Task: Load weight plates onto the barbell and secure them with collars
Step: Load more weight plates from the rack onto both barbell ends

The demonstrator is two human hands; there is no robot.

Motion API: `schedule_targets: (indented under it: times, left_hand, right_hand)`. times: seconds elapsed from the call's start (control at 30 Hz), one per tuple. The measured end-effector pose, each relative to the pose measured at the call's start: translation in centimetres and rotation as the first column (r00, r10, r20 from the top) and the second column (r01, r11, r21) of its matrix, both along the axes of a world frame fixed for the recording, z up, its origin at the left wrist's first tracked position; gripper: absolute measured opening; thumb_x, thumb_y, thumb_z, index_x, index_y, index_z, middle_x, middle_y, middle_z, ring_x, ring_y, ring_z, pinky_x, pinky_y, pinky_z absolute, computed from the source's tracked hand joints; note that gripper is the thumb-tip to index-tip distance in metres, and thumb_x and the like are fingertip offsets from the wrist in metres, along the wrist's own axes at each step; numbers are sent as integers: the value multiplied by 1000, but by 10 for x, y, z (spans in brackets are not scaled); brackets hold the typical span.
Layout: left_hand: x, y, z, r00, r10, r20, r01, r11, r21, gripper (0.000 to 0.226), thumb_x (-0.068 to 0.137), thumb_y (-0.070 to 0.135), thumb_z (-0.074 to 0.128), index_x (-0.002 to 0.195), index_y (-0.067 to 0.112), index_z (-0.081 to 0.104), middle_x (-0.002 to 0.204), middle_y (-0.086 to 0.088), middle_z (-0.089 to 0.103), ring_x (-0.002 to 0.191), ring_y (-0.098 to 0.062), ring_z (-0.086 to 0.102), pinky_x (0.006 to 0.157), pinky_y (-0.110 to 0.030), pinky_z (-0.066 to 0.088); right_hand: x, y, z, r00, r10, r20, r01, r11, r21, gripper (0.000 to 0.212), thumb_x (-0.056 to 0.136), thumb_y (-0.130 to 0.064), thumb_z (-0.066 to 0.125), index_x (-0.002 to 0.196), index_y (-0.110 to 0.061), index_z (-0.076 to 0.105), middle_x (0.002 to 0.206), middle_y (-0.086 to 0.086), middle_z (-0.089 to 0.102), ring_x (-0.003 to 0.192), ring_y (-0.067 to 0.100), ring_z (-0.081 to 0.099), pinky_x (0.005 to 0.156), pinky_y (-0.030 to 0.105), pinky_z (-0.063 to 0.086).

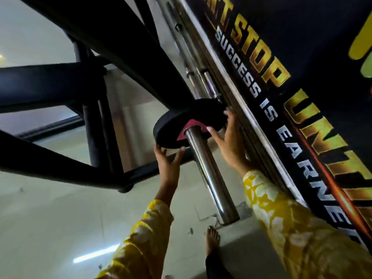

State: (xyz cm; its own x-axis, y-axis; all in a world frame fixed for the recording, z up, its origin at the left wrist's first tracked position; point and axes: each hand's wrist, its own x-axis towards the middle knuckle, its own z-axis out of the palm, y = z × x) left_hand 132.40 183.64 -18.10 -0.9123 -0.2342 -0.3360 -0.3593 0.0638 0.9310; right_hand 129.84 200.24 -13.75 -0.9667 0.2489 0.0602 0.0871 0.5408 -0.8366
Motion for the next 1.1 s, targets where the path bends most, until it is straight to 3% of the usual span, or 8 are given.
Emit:
schedule_targets:
  times: [0.1, 0.2, 0.3, 0.37, 0.57, 0.67, 0.87, 1.1]
  left_hand:
    - [-29, -1, -16, 994, 90, -70, -89, 996, 6, 79, 80, 18, 73, 140, 12, 23, 134, -1, 42, 121, -11, 43, 86, -1, 39]
    - [-44, -7, -23, 982, 116, -146, -118, 993, -3, 85, 71, 21, 78, 139, 15, 28, 136, -4, 47, 123, -14, 48, 99, -19, 42]
    - [-48, -13, -26, 966, 114, -231, -132, 989, -67, 62, 66, 19, 82, 116, 36, 49, 111, 23, 62, 105, 5, 57, 86, -14, 47]
    - [-49, -15, -24, 962, 105, -253, -132, 987, -91, 58, 64, 18, 84, 104, 44, 51, 104, 22, 64, 100, 5, 60, 83, -15, 49]
    - [-27, -16, -13, 962, 65, -263, -96, 990, -106, 53, 58, 30, 86, 96, 46, 52, 100, 14, 63, 97, -9, 63, 84, -32, 53]
    - [5, -14, -11, 967, 21, -252, -47, 994, -96, 50, 57, 34, 85, 92, 47, 51, 97, 9, 64, 94, -16, 64, 82, -36, 52]
    - [95, -11, -7, 978, -85, -191, 69, 994, -88, 41, 67, 23, 83, 98, 27, 55, 101, -2, 68, 95, -15, 65, 81, -30, 52]
    - [182, -8, -8, 962, -192, -192, 181, 981, -75, 46, 64, 11, 84, 104, 8, 61, 98, -3, 69, 88, -5, 64, 71, -14, 49]
  right_hand:
    - [-30, 17, -17, 997, -3, -76, -10, 987, -163, 73, 81, -19, 69, 137, 1, 28, 142, 12, 36, 134, 24, 35, 113, 33, 28]
    - [-56, 33, -27, 996, 83, -42, -90, 975, -204, 63, 73, -15, 76, 127, -2, 46, 119, -1, 52, 115, 12, 49, 100, 15, 36]
    - [-66, 43, -29, 986, 161, 44, -147, 964, -223, 57, 67, -11, 80, 116, 1, 55, 103, 3, 58, 99, 10, 55, 87, 9, 41]
    - [-66, 44, -28, 985, 168, 28, -159, 964, -215, 55, 65, -10, 81, 113, 3, 55, 100, 5, 59, 94, 6, 54, 79, 3, 40]
    - [-32, 42, -19, 995, 89, 50, -70, 952, -297, 57, 66, -1, 79, 116, 8, 53, 115, 25, 60, 109, 34, 56, 95, 36, 45]
    - [9, 45, -20, 999, 11, 49, 3, 964, -266, 55, 64, 1, 80, 113, 9, 55, 113, 28, 61, 99, 24, 57, 84, 27, 46]
    - [101, 53, -13, 990, -78, 114, 109, 949, -296, 59, 63, 3, 79, 116, 4, 54, 113, 25, 61, 100, 20, 53, 92, 35, 44]
    - [206, 63, 0, 990, -116, 78, 132, 961, -243, 57, 57, 7, 80, 109, 4, 59, 96, 7, 59, 72, -16, 54, 75, 5, 42]
